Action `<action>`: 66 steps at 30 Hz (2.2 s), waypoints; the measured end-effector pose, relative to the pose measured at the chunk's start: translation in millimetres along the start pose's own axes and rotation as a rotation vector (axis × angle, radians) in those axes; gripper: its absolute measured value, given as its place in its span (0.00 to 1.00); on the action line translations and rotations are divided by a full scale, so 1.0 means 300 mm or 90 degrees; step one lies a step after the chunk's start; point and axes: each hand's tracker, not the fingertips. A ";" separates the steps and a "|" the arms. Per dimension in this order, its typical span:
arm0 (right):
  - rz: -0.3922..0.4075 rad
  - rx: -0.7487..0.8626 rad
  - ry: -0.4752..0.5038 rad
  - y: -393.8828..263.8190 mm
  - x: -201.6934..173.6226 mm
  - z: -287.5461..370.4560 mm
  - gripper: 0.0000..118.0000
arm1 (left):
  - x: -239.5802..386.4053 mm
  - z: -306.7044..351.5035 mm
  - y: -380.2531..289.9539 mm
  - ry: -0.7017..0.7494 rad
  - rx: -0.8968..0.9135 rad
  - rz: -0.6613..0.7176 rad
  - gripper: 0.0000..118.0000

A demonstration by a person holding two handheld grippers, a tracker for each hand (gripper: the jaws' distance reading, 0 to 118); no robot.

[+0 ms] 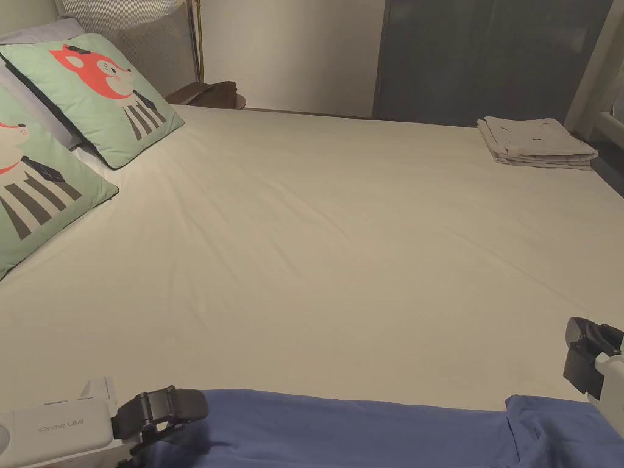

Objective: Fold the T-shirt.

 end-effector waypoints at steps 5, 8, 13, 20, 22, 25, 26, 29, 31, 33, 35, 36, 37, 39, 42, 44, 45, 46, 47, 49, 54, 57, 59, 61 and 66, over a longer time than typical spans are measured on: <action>0.003 0.002 0.003 0.004 -0.013 0.000 0.00 | -0.020 -0.037 0.019 -0.048 -0.034 0.020 0.72; 0.002 0.004 0.007 0.012 -0.022 0.006 0.00 | -0.028 -0.060 0.017 -0.041 -0.039 0.041 0.57; 0.010 0.006 0.008 0.022 -0.033 0.013 0.00 | -0.029 -0.037 0.008 0.003 -0.031 0.036 0.09; 0.004 0.007 0.009 0.029 -0.037 0.012 0.00 | -0.076 0.165 0.066 0.064 0.040 0.027 0.07; 0.000 0.004 0.017 0.024 -0.038 0.003 0.00 | -0.087 0.212 0.088 0.092 0.065 0.026 0.07; 0.001 0.002 0.028 0.018 -0.047 -0.005 0.00 | -0.042 0.251 0.090 0.123 0.072 -0.006 0.07; 0.002 0.001 0.035 0.020 -0.046 -0.009 0.00 | -0.010 0.254 0.083 0.122 0.072 -0.018 0.07; 0.002 0.002 0.046 0.021 -0.046 -0.011 0.00 | 0.021 0.221 0.092 0.083 0.069 -0.064 0.07; -0.004 0.002 0.053 0.024 -0.034 -0.012 0.00 | 0.112 0.180 0.083 0.057 0.047 -0.101 0.07; -0.016 0.003 0.057 0.020 -0.016 -0.008 0.00 | 0.216 0.114 0.063 0.052 0.020 -0.128 0.07; -0.020 0.006 0.055 0.013 0.003 -0.004 0.00 | 0.287 0.025 0.045 0.058 -0.004 -0.160 0.07; -0.027 0.007 0.055 0.009 0.017 0.003 0.00 | 0.319 -0.028 0.033 0.061 -0.018 -0.172 0.07; -0.031 0.008 0.055 0.005 0.028 0.009 0.00 | 0.345 -0.075 0.016 0.066 -0.034 -0.177 0.07; -0.034 0.008 0.051 0.000 0.044 0.028 0.00 | 0.382 -0.187 -0.014 0.086 -0.065 -0.185 0.07; -0.042 0.007 0.042 -0.013 0.084 0.045 0.00 | 0.439 -0.349 -0.091 0.133 -0.090 -0.195 0.07; -0.049 0.007 0.035 -0.021 0.113 0.057 0.00 | 0.453 -0.436 -0.126 0.153 -0.104 -0.204 0.07; -0.053 0.008 0.031 -0.025 0.129 0.061 0.00 | 0.451 -0.486 -0.141 0.156 -0.111 -0.208 0.07; -0.056 0.009 0.027 -0.031 0.143 0.064 0.00 | 0.457 -0.519 -0.158 0.158 -0.116 -0.210 0.07; -0.060 0.010 0.024 -0.034 0.158 0.068 0.00 | 0.461 -0.555 -0.174 0.168 -0.126 -0.215 0.07; -0.069 0.011 0.015 -0.039 0.182 0.074 0.00 | 0.494 -0.599 -0.234 0.198 -0.107 -0.222 0.07; -0.084 0.008 0.005 -0.068 0.241 0.055 0.00 | 0.474 -0.633 -0.243 0.172 -0.068 -0.168 0.47; -0.089 0.005 0.004 -0.082 0.256 0.050 0.00 | 0.483 -0.575 -0.244 0.089 -0.065 -0.169 0.87; -0.093 0.003 0.004 -0.093 0.262 0.043 0.00 | 0.497 -0.513 -0.259 0.089 0.009 -0.222 0.88; -0.098 0.002 0.008 -0.102 0.267 0.041 0.00 | 0.521 -0.433 -0.309 0.131 0.136 -0.285 0.79; -0.101 -0.003 0.018 -0.124 0.264 0.016 0.00 | 0.503 -0.499 -0.424 0.410 0.255 -0.505 0.01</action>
